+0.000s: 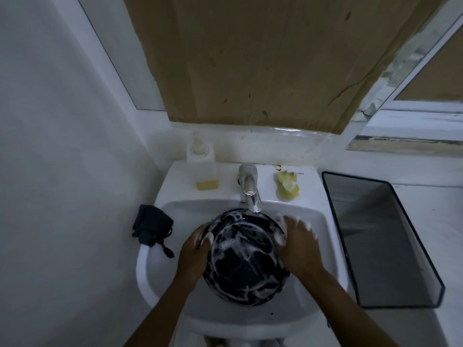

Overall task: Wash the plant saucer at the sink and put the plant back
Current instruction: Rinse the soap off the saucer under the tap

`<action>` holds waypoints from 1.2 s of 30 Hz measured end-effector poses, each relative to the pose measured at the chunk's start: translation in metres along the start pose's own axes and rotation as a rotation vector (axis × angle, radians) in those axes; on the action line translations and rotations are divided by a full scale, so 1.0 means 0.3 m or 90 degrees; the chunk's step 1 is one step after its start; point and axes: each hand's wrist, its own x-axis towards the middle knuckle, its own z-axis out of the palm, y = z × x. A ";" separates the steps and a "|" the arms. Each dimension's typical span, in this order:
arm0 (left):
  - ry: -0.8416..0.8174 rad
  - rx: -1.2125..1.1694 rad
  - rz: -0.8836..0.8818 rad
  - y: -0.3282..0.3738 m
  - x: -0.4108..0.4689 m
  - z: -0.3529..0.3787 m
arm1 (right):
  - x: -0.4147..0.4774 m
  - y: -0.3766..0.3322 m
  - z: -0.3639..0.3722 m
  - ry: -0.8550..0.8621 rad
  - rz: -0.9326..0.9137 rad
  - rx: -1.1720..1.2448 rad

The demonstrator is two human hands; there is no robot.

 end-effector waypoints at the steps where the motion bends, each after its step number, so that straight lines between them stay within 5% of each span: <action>1: 0.002 0.006 -0.002 -0.003 0.001 -0.005 | -0.027 0.014 0.019 -0.030 0.024 0.070; 5: 0.010 0.067 -0.009 -0.016 0.007 -0.016 | -0.064 0.033 0.052 -0.050 0.001 0.269; 11: 0.028 0.173 -0.017 -0.034 0.046 -0.016 | 0.074 0.027 0.020 -0.052 0.022 0.253; 22: -0.126 0.217 -0.114 -0.080 0.099 -0.050 | 0.138 0.030 0.056 -0.117 0.014 0.180; 26: -0.115 0.205 -0.112 -0.085 0.110 -0.035 | 0.191 -0.113 -0.064 0.042 0.112 0.427; 32: -0.119 0.167 -0.119 -0.091 0.131 -0.037 | 0.230 -0.252 -0.181 -0.134 0.163 0.725; 36: -0.116 0.165 -0.124 -0.100 0.132 -0.040 | 0.237 -0.264 -0.185 -0.153 0.217 0.843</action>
